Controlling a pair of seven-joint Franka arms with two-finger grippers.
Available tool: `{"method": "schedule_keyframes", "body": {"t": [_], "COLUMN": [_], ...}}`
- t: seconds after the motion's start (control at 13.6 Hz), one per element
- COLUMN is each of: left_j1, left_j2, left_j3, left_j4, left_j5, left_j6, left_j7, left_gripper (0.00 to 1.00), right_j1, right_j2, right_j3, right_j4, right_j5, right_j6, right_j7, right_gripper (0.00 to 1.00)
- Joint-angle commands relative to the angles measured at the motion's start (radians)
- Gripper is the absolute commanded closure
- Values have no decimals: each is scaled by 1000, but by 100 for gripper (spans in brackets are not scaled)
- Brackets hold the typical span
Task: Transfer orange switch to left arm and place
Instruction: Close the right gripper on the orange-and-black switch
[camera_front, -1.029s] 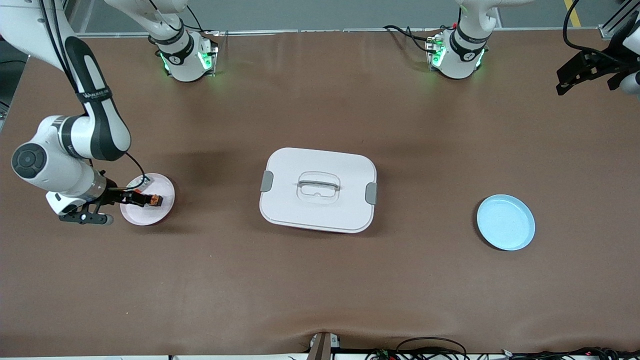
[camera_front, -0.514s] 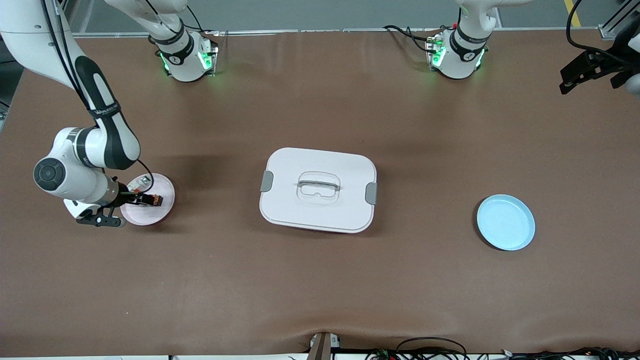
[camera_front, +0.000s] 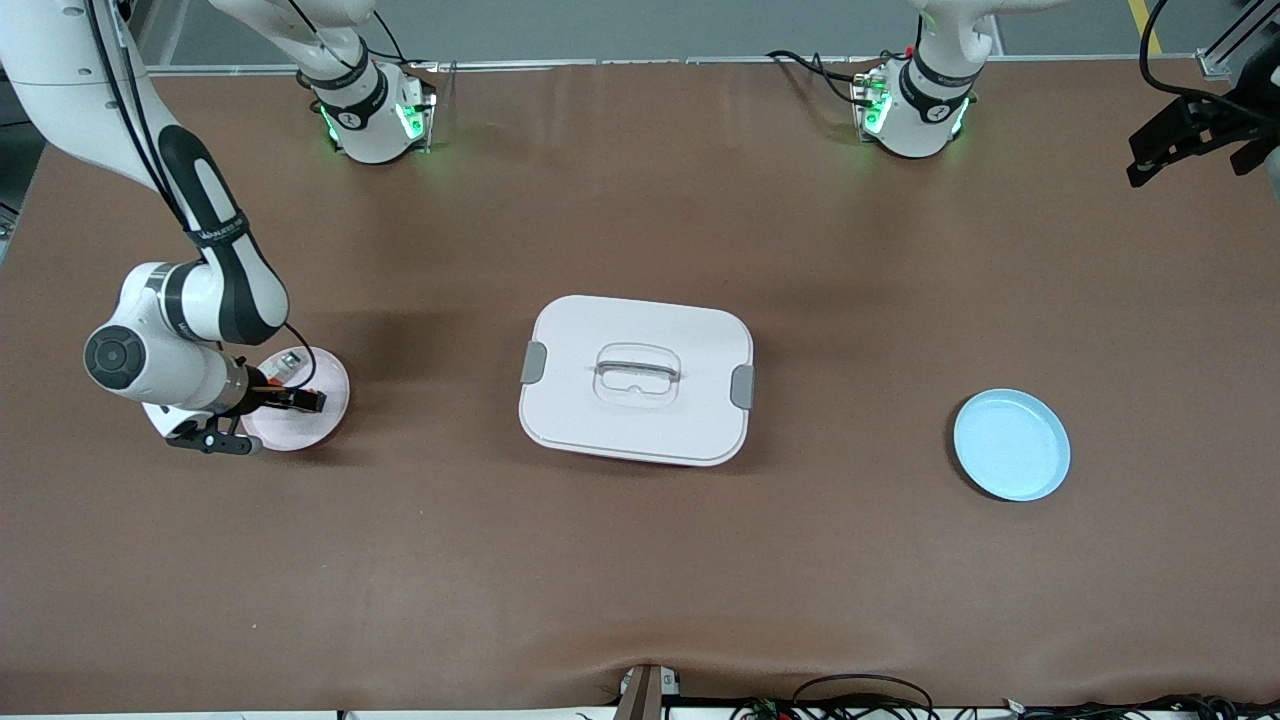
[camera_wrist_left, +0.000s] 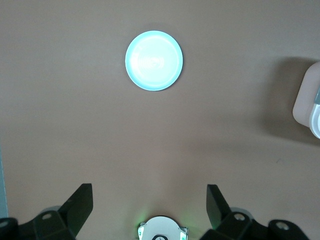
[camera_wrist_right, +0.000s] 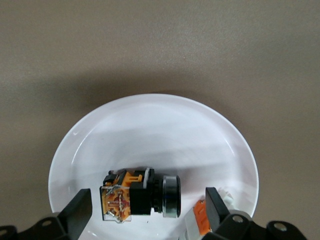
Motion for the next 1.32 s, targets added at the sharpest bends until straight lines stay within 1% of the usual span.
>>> {"method": "schedule_keyframes", "body": {"t": [0.0, 0.22, 0.73, 0.88, 0.96, 1.1, 1.25], "left_j1": [15, 23, 21, 18, 21, 21, 21], "left_j2": [13, 12, 15, 30, 31, 30, 28], "left_j3": [-2, 3, -2, -2, -2, -2, -4], "left_j4": [43, 50, 37, 38, 37, 26, 21], "left_j5": [6, 8, -1, -18, -18, -18, -18], "left_j6": [-15, -15, -18, -7, -7, -7, -8], "left_j7": [4, 9, 1, -2, -2, -2, -2], "left_gripper": [0, 0, 0, 0, 0, 0, 0], "right_j1": [-9, -3, -1, 0, -1, -1, 0], "right_j2": [24, 33, 50, 50, 50, 50, 48], "right_j3": [12, 12, 12, 12, 12, 12, 12], "right_j4": [10, 10, 10, 12, 12, 13, 15], "right_j5": [5, 5, 3, 3, 3, 2, 2], "right_j6": [2, 2, 3, 2, 2, 2, -3], "right_j7": [17, 17, 13, 8, 2, -3, -3], "right_gripper": [0, 0, 0, 34, 45, 63, 64]}}
